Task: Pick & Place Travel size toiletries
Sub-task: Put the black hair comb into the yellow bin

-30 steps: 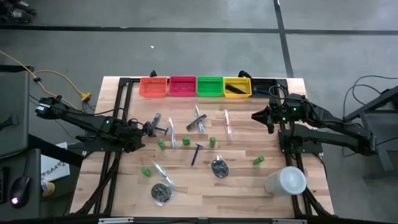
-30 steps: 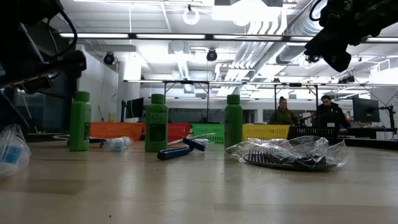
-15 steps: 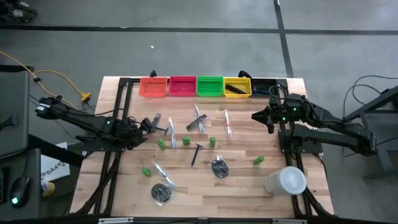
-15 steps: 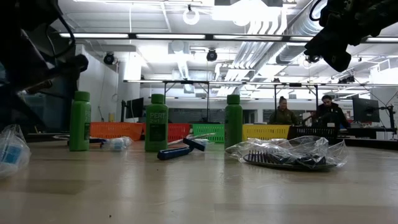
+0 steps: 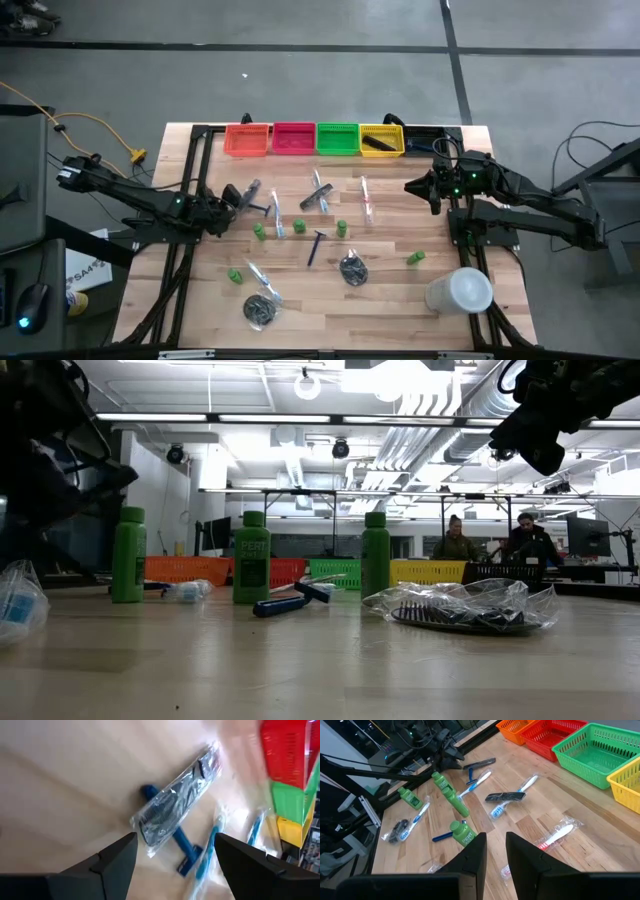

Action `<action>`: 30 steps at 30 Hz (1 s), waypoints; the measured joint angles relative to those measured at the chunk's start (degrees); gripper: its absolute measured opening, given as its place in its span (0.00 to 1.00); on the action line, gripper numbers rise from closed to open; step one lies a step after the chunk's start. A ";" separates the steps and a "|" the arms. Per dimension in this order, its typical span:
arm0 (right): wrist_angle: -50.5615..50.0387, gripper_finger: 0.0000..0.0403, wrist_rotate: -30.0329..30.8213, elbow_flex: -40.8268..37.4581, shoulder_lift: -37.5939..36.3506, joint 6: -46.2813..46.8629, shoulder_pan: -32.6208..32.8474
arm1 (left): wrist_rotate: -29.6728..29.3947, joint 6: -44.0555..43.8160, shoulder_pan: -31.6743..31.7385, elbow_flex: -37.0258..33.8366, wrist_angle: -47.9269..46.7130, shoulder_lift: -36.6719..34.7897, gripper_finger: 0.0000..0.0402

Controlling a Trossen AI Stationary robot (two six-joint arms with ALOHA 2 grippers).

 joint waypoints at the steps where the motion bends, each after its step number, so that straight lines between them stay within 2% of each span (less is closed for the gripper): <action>1: -0.01 0.16 0.00 -0.01 0.00 0.00 0.00 | -0.03 0.42 0.00 -0.33 0.40 0.00 0.66; 7: 0.00 0.16 0.00 -0.01 0.00 0.00 0.00 | 3.99 -1.58 -0.05 -3.11 5.05 1.37 0.66; 13: 0.00 0.16 0.00 0.01 0.02 0.01 0.00 | 0.38 -2.62 -0.02 -4.27 6.29 2.87 0.66; 23: 0.00 0.16 0.00 0.01 0.02 0.01 0.00 | -2.10 -3.80 -0.04 -4.41 6.16 7.30 0.66; 30: 0.00 0.16 0.00 0.01 0.02 0.00 0.00 | -3.38 -5.19 -0.02 -4.45 5.98 7.67 0.66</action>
